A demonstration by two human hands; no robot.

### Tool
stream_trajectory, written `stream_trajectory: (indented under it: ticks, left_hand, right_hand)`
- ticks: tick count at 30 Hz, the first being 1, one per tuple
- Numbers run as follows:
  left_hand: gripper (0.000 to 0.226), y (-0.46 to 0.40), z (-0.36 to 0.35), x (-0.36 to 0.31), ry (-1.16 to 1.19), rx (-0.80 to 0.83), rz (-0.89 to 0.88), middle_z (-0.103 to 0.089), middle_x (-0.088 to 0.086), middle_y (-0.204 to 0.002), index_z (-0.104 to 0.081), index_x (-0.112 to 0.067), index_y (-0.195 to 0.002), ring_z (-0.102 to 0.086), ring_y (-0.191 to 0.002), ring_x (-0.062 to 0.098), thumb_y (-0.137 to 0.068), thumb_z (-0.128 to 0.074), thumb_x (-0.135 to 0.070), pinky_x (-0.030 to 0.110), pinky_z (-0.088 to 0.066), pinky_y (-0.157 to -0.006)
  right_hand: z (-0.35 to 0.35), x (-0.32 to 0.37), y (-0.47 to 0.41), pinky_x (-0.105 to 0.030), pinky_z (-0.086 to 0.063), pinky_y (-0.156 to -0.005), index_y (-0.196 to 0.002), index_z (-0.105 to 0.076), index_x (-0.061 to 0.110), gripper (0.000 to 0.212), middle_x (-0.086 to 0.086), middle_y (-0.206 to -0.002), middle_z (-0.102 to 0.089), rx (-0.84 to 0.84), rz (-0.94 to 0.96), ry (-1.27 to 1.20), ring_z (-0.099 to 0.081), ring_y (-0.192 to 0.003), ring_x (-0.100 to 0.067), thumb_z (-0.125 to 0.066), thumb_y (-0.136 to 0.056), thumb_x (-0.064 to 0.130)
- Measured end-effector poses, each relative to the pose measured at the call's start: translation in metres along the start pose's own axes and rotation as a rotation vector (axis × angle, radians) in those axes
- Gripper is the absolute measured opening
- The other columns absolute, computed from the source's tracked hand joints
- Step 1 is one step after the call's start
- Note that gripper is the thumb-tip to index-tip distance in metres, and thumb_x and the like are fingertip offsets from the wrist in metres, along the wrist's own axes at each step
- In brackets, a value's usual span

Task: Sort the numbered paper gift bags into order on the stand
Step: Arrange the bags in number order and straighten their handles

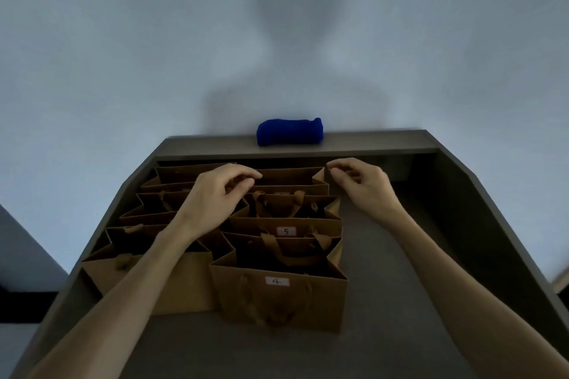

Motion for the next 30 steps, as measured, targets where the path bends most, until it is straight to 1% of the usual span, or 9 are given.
stream_trajectory:
  ticks: [5,10,13,15,17,20,23,27,30]
  left_hand:
    - [0.020,0.083,0.006,-0.029,0.382,-0.161,0.006,-0.071,-0.009,-0.105,-0.067,-0.015,-0.111,-0.067,-0.102,0.007,-0.094,-0.058,-0.020,0.017,-0.053,-0.085]
    - [0.027,0.159,-0.034,-0.036,0.687,-0.096,0.137,-0.071,-0.001,-0.080,-0.070,-0.033,-0.095,-0.068,-0.069,0.017,-0.087,-0.057,-0.054,0.026,-0.056,-0.059]
    - [0.036,0.181,-0.077,-0.031,0.661,0.167,0.270,-0.072,-0.006,-0.082,-0.069,-0.038,-0.094,-0.069,-0.074,0.013,-0.082,-0.052,-0.068,0.022,-0.054,-0.068]
    - [0.031,0.187,-0.099,-0.026,0.566,0.324,0.299,-0.070,-0.016,-0.094,-0.067,-0.039,-0.098,-0.067,-0.090,0.006,-0.086,-0.051,-0.062,0.015,-0.049,-0.080]
    - [0.022,0.186,-0.112,-0.021,0.498,0.393,0.332,-0.065,-0.026,-0.102,-0.065,-0.039,-0.101,-0.062,-0.100,-0.003,-0.090,-0.050,-0.051,0.010,-0.042,-0.086]
    - [0.013,0.180,-0.119,-0.012,0.493,0.358,0.353,-0.063,-0.030,-0.107,-0.064,-0.039,-0.105,-0.058,-0.105,-0.008,-0.094,-0.057,-0.038,0.007,-0.041,-0.089]
    - [0.015,0.173,-0.119,-0.005,0.515,0.310,0.343,-0.067,-0.022,-0.105,-0.064,-0.037,-0.108,-0.061,-0.104,-0.002,-0.095,-0.058,-0.035,0.016,-0.047,-0.091]
    - [0.017,0.162,-0.118,0.002,0.498,0.308,0.329,-0.068,-0.015,-0.102,-0.063,-0.034,-0.112,-0.063,-0.099,0.000,-0.096,-0.057,-0.031,0.022,-0.051,-0.090]
    - [0.018,0.151,-0.118,0.008,0.468,0.322,0.313,-0.069,-0.010,-0.101,-0.062,-0.029,-0.114,-0.065,-0.097,0.001,-0.097,-0.055,-0.027,0.024,-0.052,-0.091]
  right_hand:
    - [0.008,-0.041,0.056,-0.024,-0.049,-0.090,-0.127,-0.061,0.026,0.030,0.013,-0.120,-0.063,-0.213,-0.196,-0.260,-0.059,-0.108,0.000,-0.048,-0.100,0.032]
    - [-0.021,-0.081,0.101,-0.041,-0.046,-0.104,-0.130,-0.055,0.030,0.044,-0.002,-0.133,-0.058,-0.256,-0.419,-0.571,-0.060,-0.118,-0.019,-0.042,-0.093,0.050]
    - [-0.039,-0.091,0.105,-0.041,-0.040,-0.109,-0.142,-0.045,0.022,0.051,-0.007,-0.137,-0.056,-0.255,-0.510,-0.683,-0.055,-0.125,-0.026,-0.036,-0.099,0.047]
    - [-0.052,-0.091,0.102,-0.040,-0.034,-0.112,-0.147,-0.039,0.025,0.060,-0.003,-0.149,-0.045,-0.237,-0.531,-0.707,-0.046,-0.134,-0.019,-0.035,-0.095,0.054]
    - [-0.064,-0.086,0.097,-0.041,-0.030,-0.115,-0.149,-0.036,0.025,0.061,-0.002,-0.154,-0.040,-0.223,-0.549,-0.745,-0.041,-0.138,-0.019,-0.031,-0.096,0.055]
    - [-0.081,-0.083,0.091,-0.051,-0.031,-0.115,-0.144,-0.044,0.032,0.064,-0.001,-0.143,-0.052,-0.188,-0.605,-0.769,-0.048,-0.132,-0.021,-0.036,-0.092,0.068]
    - [-0.097,-0.097,0.084,-0.055,-0.038,-0.111,-0.133,-0.058,0.033,0.086,-0.005,-0.125,-0.068,-0.159,-0.683,-0.819,-0.062,-0.119,-0.025,-0.056,-0.066,0.087]
    - [-0.102,-0.085,0.069,-0.047,-0.049,-0.099,-0.130,-0.059,0.019,0.063,-0.009,-0.114,-0.071,-0.177,-0.729,-0.850,-0.067,-0.107,-0.026,-0.043,-0.090,0.065]
    - [-0.105,-0.083,0.058,-0.050,-0.045,-0.104,-0.126,-0.060,0.015,0.062,-0.013,-0.117,-0.069,-0.169,-0.700,-0.872,-0.065,-0.110,-0.028,-0.042,-0.090,0.063]
Point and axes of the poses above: each hand's wrist, its own y-axis away from the middle knuckle, its own z-axis out of the back of the hand, x = y × z, the point moved 6 cm from there along -y, towards the middle knuckle
